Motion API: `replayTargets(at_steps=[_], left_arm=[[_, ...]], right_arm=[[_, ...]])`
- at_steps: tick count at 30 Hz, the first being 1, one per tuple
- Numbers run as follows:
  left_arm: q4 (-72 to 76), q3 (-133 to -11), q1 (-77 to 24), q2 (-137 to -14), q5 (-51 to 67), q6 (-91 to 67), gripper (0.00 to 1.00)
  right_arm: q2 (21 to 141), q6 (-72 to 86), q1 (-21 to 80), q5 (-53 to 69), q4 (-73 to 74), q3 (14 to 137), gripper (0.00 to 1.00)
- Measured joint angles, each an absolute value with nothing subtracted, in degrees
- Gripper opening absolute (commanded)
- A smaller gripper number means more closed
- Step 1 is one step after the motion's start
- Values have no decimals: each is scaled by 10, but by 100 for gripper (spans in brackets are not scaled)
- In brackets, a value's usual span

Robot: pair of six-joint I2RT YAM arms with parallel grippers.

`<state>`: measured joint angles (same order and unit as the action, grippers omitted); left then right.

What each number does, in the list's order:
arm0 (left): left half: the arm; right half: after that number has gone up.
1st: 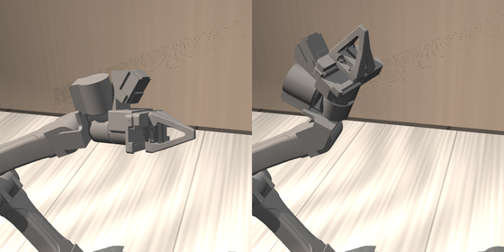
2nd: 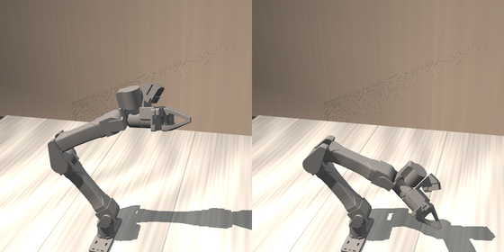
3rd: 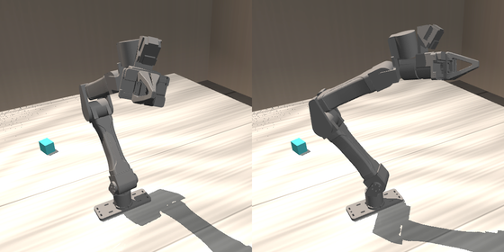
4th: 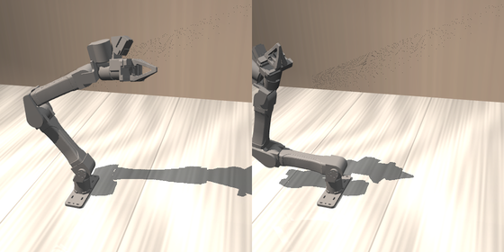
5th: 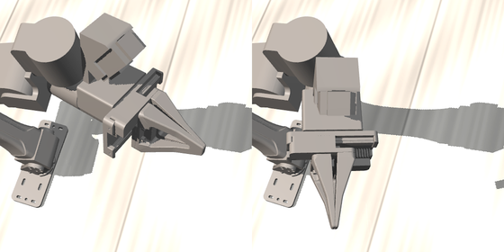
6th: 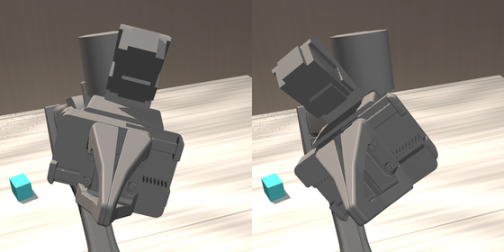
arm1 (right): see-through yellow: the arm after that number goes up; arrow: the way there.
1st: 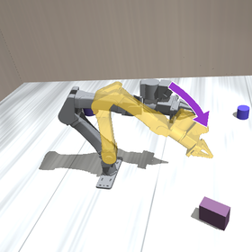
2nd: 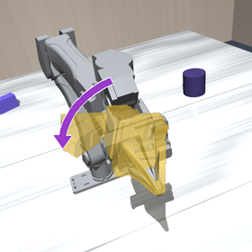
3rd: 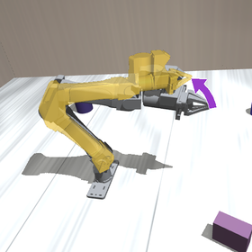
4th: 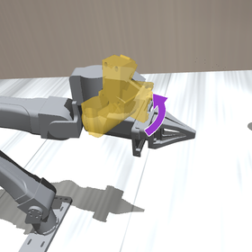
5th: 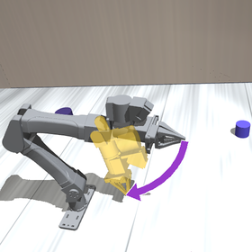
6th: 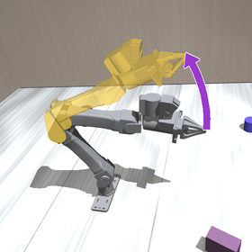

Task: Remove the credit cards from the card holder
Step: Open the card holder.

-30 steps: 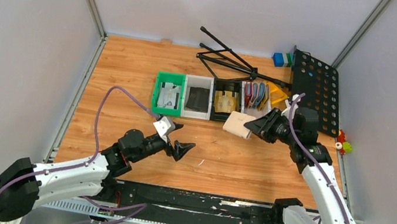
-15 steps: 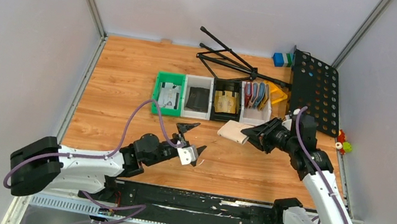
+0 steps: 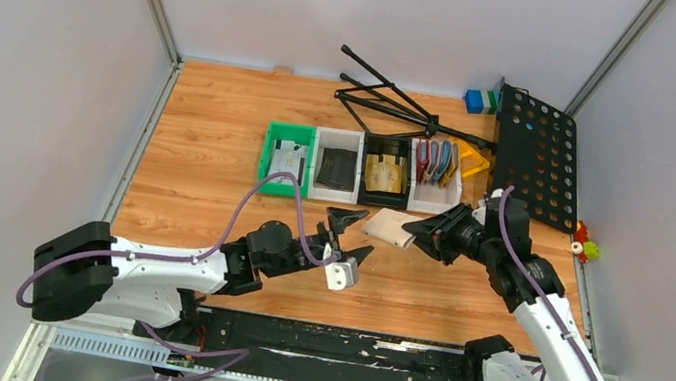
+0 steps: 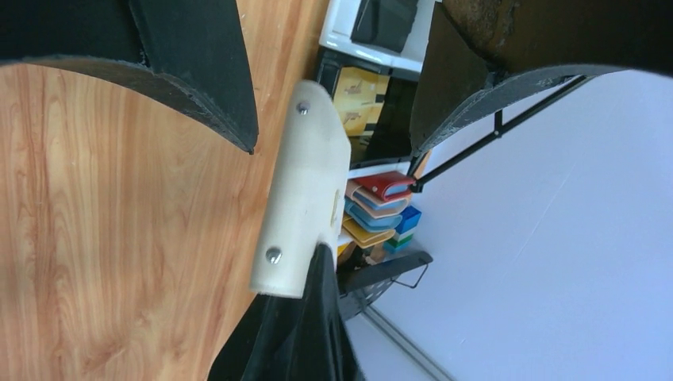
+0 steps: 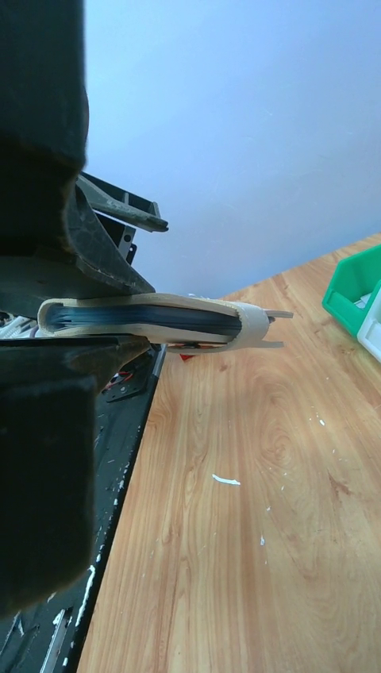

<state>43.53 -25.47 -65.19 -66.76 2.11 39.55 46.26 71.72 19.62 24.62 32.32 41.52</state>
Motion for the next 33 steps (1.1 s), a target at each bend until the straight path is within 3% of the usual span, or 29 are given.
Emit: replayTargets(at_steps=[8,16,20,24,25,29,33], left_arm=[[381,-305,-681,-714,23,422,63],[357,-330,-688,-744,7,435,35],[359,-342,-689,-754,-13,430,4],[361,-346,-690,-756,-37,405,0],[357,-345,-690,-756,-42,394,0],[353,-344,-690,-755,-63,337,0],[345,-327,-690,-730,-110,222,0]], right_arm=[[463,730,225,235,323,415,15],[454,739,232,230,322,411,17],[449,743,231,227,320,410,36],[443,745,232,226,315,407,77],[439,742,232,224,313,407,83],[423,712,232,196,310,409,93],[420,640,232,158,309,419,94]])
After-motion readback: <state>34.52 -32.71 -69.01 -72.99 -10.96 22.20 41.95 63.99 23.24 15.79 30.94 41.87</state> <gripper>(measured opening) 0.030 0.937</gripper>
